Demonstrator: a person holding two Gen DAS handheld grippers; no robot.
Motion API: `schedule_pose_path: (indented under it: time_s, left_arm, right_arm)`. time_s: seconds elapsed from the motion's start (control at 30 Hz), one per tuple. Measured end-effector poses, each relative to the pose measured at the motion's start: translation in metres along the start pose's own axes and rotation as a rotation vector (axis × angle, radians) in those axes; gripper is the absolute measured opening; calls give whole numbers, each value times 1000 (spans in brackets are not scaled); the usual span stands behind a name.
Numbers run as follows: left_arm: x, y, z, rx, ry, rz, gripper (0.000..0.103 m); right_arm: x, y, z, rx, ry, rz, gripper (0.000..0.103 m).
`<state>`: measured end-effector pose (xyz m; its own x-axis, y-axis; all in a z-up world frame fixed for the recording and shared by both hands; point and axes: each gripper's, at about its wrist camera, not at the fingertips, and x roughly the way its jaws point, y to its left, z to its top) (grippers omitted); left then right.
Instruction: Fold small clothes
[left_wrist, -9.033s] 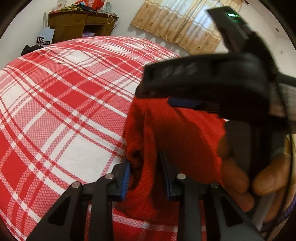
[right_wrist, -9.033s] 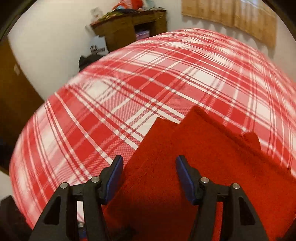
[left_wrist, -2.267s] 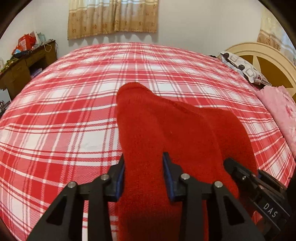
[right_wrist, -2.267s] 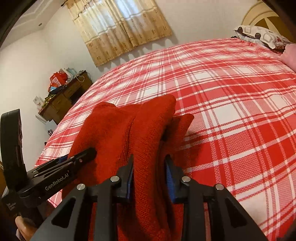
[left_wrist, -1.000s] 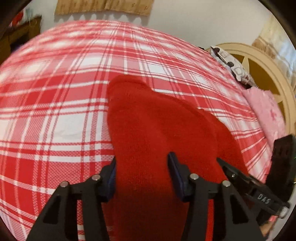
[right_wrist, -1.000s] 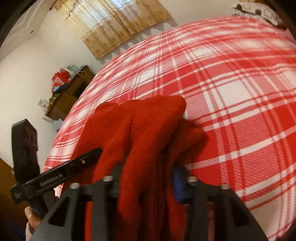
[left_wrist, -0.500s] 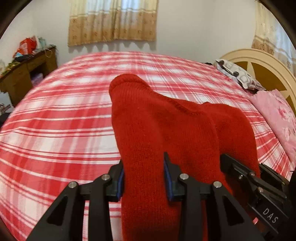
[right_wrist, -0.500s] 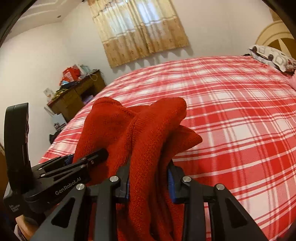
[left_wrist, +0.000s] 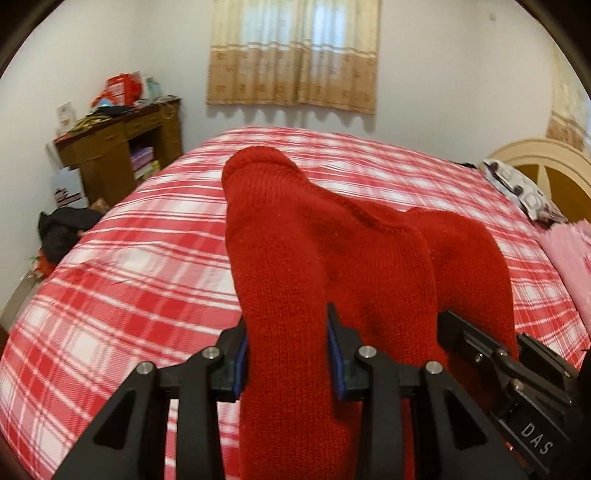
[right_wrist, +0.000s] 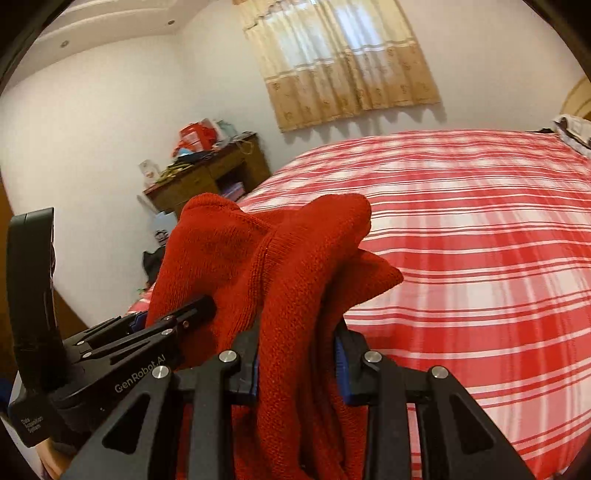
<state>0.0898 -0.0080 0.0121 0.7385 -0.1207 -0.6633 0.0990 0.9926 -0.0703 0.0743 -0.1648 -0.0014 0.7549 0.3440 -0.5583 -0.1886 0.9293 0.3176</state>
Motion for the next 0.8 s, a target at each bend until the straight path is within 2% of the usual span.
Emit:
schedule_pose_path:
  time_s: [0.53, 0.8]
  left_arm:
    - [-22, 130, -17, -148, -4, 198, 36]
    - [-16, 177, -20, -184, 3, 287, 36]
  right_arm:
    - [84, 130, -20, -83, 98, 181, 31]
    - [134, 163, -27, -87, 137, 247, 31]
